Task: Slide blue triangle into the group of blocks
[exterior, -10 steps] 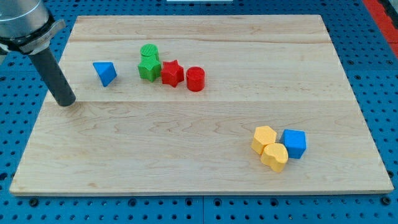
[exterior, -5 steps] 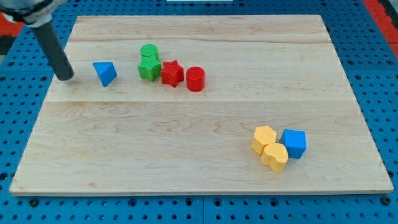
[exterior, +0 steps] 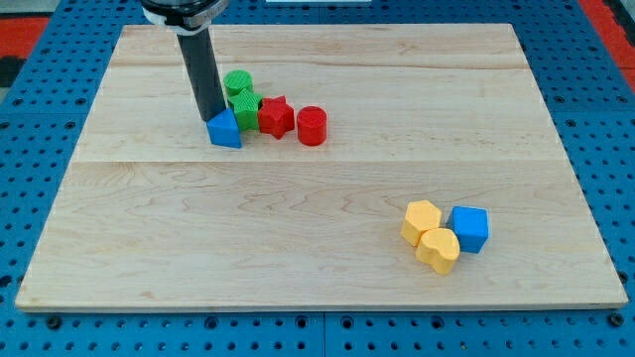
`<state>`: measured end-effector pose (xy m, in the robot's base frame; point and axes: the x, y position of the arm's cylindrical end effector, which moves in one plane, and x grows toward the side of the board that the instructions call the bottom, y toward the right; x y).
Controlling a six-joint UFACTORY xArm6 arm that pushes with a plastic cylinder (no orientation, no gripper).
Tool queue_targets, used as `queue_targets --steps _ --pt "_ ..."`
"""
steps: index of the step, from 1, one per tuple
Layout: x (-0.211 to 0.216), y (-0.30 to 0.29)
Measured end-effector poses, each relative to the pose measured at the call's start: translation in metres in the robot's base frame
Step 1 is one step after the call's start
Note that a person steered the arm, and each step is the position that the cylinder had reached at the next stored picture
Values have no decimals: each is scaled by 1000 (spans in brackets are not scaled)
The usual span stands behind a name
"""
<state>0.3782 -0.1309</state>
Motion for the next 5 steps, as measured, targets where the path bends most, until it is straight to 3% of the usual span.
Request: queue_targets --steps 5 --pt "52 65"
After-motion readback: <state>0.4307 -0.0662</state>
